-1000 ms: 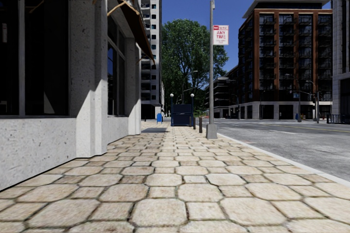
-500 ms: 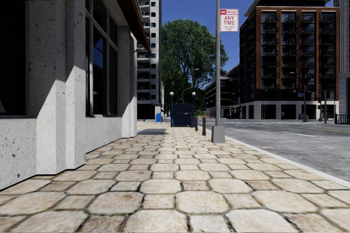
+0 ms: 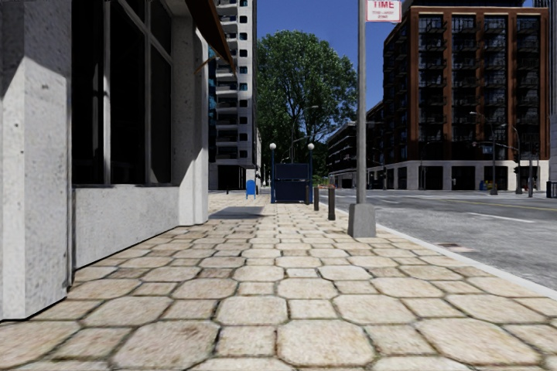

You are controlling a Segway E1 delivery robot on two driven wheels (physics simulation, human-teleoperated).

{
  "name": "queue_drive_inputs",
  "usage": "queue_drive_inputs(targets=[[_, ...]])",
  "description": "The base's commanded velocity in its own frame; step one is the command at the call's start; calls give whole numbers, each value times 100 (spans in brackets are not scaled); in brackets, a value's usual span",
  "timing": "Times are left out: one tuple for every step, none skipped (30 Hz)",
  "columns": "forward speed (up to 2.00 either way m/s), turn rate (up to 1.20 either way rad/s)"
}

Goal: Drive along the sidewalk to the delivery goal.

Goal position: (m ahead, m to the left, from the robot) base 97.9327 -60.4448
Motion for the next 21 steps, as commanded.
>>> queue_drive_inputs(targets=[[200,0],[200,0],[200,0],[200,0],[200,0],[200,0],[200,0],[200,0],[200,0],[200,0],[200,0],[200,0],[200,0],[200,0],[200,0],[200,0],[200,0],[200,0],[200,0],[200,0],[200,0]])
